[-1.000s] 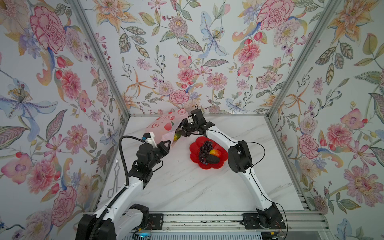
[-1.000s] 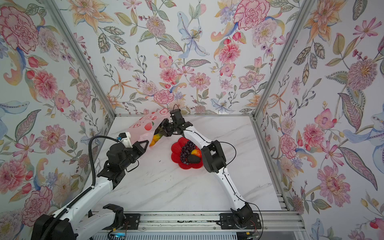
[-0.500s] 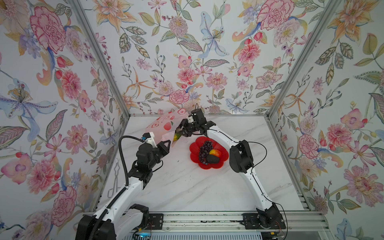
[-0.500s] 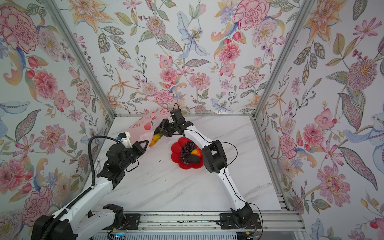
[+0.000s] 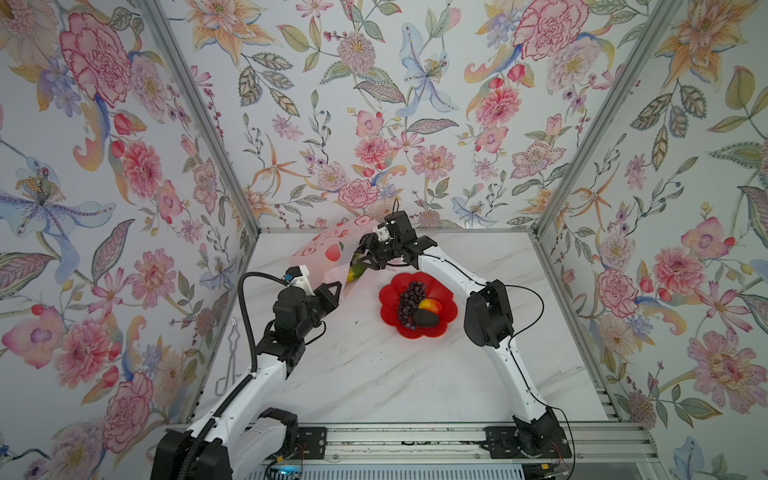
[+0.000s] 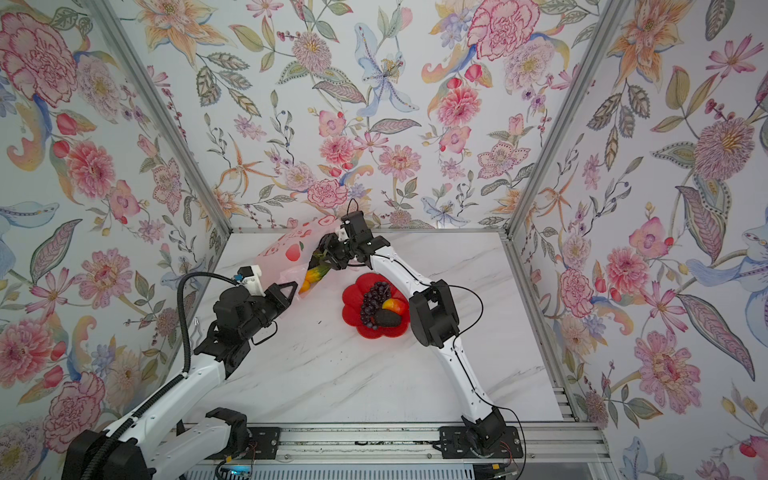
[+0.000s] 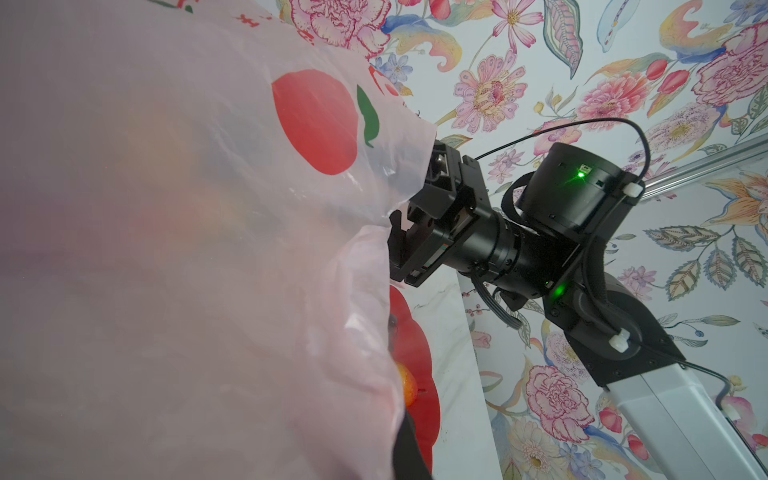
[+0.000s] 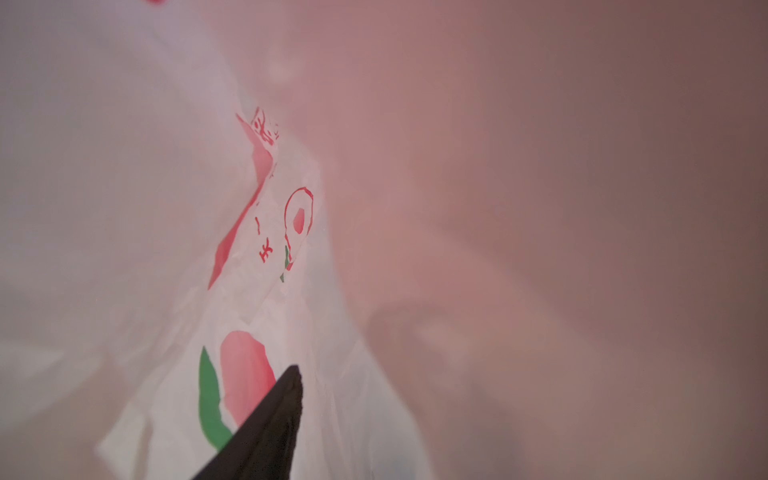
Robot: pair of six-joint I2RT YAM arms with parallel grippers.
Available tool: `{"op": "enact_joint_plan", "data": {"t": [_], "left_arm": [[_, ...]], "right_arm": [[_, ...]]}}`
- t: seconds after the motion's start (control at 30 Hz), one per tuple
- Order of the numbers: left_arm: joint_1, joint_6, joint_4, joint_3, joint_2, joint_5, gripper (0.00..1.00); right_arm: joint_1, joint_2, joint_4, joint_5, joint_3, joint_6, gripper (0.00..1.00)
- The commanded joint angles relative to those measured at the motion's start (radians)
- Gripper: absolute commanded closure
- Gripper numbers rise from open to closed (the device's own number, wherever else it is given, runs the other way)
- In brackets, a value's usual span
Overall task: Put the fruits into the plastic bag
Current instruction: 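Push the mango into the bag and open the right gripper, then withdraw the right gripper from the bag back over the plate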
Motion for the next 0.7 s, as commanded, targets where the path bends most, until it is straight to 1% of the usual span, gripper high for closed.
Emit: {"op": "enact_joint_plan", "data": {"t": [0.0,0.13,0.3,0.5,0.67], "left_arm": [[0.000,0.005,-0.026,0.009,-0.018,-0.013,1.00],[0.001,0.003,-0.033,0.012,-0.030,-0.020,1.00],[0.012,0.002,-0.038,0.012,-0.040,-0.016,1.00],[0.022,0.004,-0.034,0.010,-0.046,-0.003,1.00],[0.035,0.009,-0.031,0.008,-0.040,0.016,1.00]], "right_arm": [[-0.003,-0.106,-0.065,0.001,-0.028,-0.081,0.41],[-0.011,-0.172,-0.149,0.009,-0.053,-0.164,0.41],[-0.026,-0.285,-0.282,0.049,-0.110,-0.300,0.41],[-0.036,-0.442,-0.383,0.131,-0.237,-0.425,0.39],[-0.046,-0.596,-0.416,0.216,-0.394,-0.476,0.38]]}}
